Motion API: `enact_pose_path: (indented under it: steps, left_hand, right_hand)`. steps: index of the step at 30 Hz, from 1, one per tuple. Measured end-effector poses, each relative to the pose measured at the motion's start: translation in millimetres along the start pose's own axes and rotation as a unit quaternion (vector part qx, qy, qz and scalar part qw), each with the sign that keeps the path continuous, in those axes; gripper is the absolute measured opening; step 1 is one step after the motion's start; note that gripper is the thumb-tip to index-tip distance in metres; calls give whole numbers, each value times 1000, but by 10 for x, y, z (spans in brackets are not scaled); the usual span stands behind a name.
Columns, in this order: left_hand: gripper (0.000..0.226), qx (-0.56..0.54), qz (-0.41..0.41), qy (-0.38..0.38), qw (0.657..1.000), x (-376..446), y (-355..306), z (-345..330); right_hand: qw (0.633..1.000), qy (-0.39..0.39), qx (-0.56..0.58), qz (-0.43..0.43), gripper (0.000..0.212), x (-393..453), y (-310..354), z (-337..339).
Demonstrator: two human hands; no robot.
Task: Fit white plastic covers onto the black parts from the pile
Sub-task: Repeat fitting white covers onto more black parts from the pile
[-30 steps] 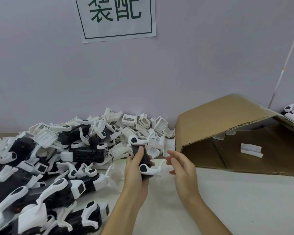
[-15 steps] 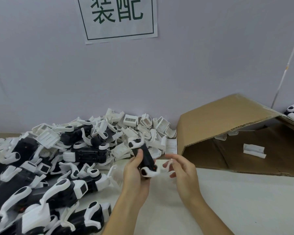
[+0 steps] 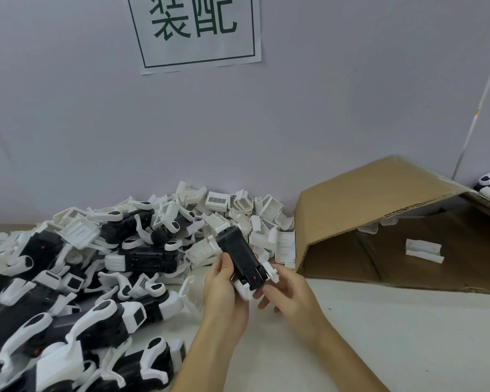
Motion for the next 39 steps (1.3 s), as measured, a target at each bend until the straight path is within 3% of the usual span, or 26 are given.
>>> enact_pose_path:
  steps: [5,8,23,26,30,39]
  left_hand:
    - [35,12,-8,1,1000,-18,25,-19]
    - [27,23,-23,-1,999,-23,33,-43]
    - [23,32,-36,3,999,-22,51,-59]
    - [24,29,-41,8,999,-23,39,-67]
    - [27,21,-44,5,999,-25,27,-46]
    - [26,48,-58,2,997,-25,37,-63]
  right_hand:
    - [1000,-14,-7,-19,25,18,-4,14]
    - [999,-31,0,-22,9,44,-27,44]
    - [999,-30,-28,-33,19,31,-29,101]
    - [999,-30,-19,-20,12,32,-7,100]
    - [999,-15,-23,-38,31,41,-34,74]
    - [999,-30,-17,-31,26,59,-69,93]
Point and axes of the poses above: each hand's wrist, its own x-axis towards the middle knuckle, its own z-axis out of the back of the hand, y = z × x, the point moved 5 cm from there along x, towards the middle knuckle, and after that the axes turned 15 degrees about x, right-handed, at the moved point
